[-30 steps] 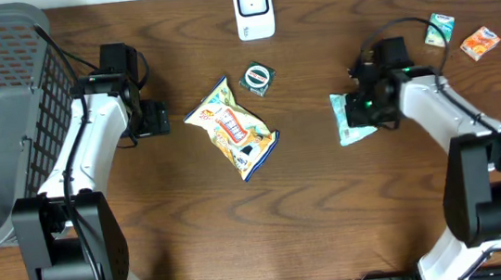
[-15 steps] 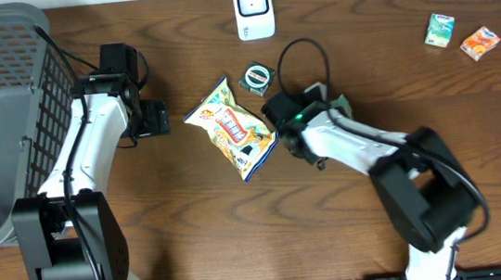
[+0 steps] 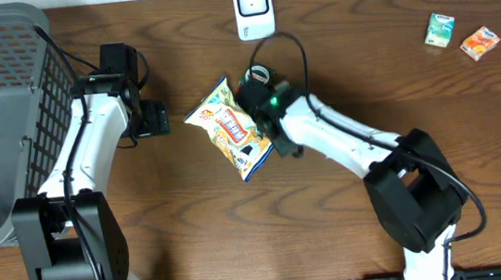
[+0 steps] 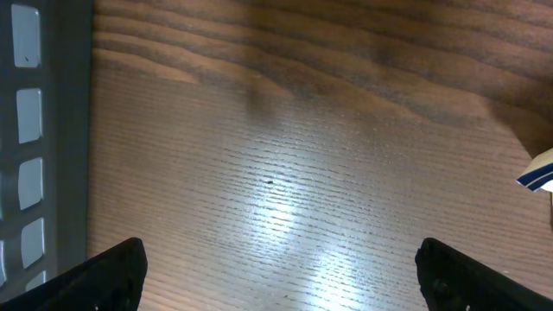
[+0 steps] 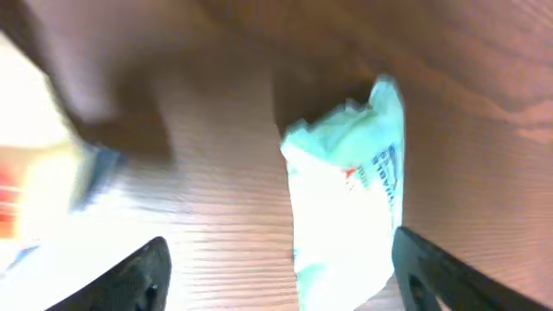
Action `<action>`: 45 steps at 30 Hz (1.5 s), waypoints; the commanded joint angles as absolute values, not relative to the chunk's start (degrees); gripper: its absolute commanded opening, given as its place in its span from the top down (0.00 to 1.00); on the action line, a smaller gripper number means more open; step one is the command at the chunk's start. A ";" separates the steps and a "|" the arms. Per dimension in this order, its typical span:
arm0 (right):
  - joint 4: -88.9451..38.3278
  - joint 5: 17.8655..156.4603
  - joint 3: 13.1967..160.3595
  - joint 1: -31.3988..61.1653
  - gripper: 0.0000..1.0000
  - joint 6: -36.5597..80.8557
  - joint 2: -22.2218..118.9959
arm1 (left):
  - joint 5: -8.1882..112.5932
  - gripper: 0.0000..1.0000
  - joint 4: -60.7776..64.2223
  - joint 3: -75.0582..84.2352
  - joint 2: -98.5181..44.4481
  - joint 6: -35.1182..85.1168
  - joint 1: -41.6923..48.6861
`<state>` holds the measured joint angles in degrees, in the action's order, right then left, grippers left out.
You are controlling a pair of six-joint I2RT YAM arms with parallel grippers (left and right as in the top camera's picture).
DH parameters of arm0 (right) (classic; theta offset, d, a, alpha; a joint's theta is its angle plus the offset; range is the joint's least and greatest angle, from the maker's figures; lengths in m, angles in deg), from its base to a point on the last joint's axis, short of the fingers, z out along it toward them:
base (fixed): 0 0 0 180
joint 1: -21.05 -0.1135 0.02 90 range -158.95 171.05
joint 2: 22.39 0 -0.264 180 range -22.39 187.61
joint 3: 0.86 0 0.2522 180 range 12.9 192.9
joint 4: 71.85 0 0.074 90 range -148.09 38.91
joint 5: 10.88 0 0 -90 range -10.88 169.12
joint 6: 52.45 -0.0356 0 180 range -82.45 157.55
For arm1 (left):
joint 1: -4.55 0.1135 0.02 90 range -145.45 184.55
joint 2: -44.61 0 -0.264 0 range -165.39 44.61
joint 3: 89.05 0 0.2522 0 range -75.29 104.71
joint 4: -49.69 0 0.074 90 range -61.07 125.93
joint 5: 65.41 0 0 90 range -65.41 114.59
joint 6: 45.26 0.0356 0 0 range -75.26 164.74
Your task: Scan the item barcode
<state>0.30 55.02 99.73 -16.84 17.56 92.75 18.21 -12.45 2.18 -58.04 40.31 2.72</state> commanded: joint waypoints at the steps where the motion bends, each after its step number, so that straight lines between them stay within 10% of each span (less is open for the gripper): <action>1: 3.44 59.22 106.13 -13.19 0.18 18.45 90.32 | 17.87 0.02 -12.65 2.01 -58.08 40.64 2.76; 18: -2.02 81.62 91.25 2.30 0.25 33.99 91.13 | 17.87 0.02 -12.65 2.01 -58.08 40.64 2.76; 21: -6.09 81.60 87.69 2.15 0.47 33.99 91.13 | 17.87 0.02 -12.65 2.01 -58.08 40.64 2.76; 24: -6.70 81.60 87.55 2.26 0.91 33.97 91.13 | 17.87 0.02 -12.65 2.01 -58.08 40.64 2.76; 26: -6.48 81.62 88.49 2.26 0.99 33.62 91.13 | 17.87 0.02 -12.65 2.01 -58.08 40.64 2.76; 45: -11.77 77.80 111.07 0.16 0.94 33.34 91.19 | 17.89 0.03 -12.65 2.01 -58.08 40.64 2.76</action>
<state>-13.71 78.69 110.46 0.25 33.43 91.46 18.21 -12.47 2.18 -58.04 40.31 2.72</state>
